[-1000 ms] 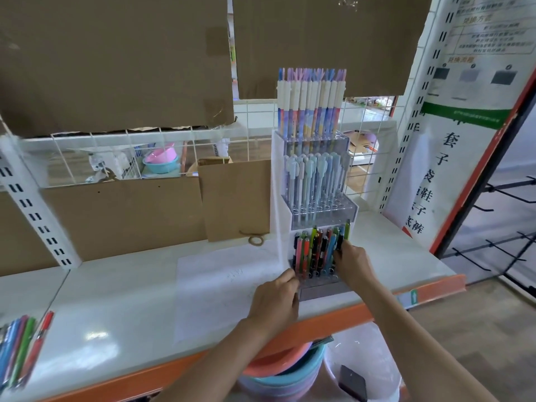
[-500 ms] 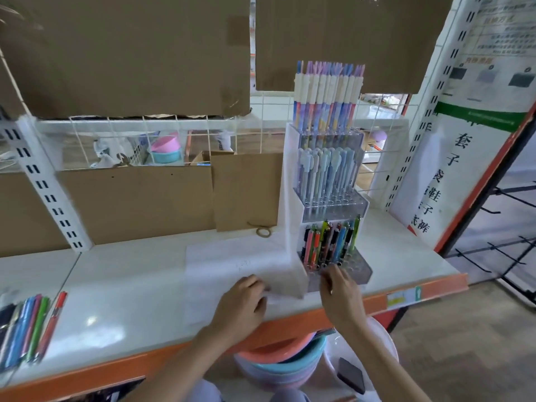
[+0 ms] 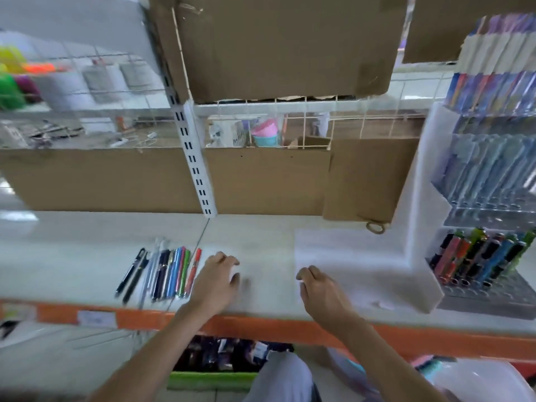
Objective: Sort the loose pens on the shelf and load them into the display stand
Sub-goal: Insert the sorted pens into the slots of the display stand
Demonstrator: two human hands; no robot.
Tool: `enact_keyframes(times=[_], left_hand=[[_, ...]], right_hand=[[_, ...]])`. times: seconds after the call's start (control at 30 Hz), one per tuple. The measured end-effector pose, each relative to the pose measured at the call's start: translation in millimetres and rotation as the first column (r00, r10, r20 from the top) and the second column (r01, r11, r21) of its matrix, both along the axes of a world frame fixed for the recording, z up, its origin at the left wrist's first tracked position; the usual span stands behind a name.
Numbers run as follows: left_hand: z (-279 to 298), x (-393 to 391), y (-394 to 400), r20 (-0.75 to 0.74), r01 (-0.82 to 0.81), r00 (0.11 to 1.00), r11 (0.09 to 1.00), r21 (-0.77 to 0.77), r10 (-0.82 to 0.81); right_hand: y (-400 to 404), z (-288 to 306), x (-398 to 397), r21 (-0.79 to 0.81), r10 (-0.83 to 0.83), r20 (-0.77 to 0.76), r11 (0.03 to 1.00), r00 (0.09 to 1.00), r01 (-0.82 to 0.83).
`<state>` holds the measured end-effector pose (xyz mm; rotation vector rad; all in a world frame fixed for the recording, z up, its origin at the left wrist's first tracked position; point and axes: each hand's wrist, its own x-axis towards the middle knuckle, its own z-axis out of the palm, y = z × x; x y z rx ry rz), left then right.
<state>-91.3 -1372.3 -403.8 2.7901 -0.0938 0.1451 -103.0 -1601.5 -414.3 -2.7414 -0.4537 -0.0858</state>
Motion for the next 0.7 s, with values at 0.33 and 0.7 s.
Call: enact_keyframes(times=[0.33,0.7], left_hand=[[-16,9,87,-0.079,-0.408,0.875,0.815,0.411,0.478],[-17,21,116,-0.234,-0.530,0.759,0.785,0.320,0.608]], right_hand=[[27,-25,13,0.066,-0.070,-0.039,0.995,0.997,0.072],[26,-28,11,0.109,-0.087,-0.029,0.990,0.996,0.090]])
